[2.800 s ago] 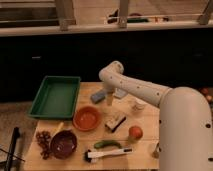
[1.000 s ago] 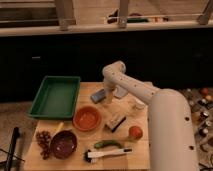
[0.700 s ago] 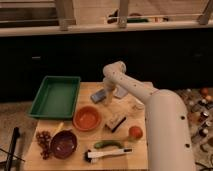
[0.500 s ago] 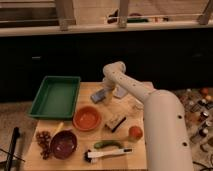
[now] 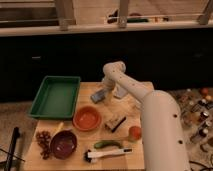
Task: Wipe red bowl with sponge
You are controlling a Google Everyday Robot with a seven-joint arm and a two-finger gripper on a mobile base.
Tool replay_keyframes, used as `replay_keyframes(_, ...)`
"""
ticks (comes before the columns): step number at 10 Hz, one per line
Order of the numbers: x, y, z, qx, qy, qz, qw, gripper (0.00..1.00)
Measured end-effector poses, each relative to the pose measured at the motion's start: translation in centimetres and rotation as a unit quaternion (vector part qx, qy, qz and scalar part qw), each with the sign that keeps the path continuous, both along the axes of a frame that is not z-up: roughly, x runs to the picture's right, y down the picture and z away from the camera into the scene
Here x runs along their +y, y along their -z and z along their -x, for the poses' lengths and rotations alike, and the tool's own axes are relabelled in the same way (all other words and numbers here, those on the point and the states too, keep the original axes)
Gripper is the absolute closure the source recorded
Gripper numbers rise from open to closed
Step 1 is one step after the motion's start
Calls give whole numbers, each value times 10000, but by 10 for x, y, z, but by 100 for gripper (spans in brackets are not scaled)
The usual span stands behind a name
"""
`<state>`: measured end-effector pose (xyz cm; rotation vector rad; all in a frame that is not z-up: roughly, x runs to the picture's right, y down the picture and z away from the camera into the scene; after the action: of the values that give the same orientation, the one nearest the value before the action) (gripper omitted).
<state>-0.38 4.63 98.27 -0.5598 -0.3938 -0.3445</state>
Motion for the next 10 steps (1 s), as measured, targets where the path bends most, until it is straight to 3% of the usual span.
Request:
replay_keyframes(1,1,-1,5,-40,49,17,10000,27)
replay_keyframes(8,1,2,10,-56,142,46,9999,96)
replay_keyframes(10,-11,11,4,-16,101,19,9999,100)
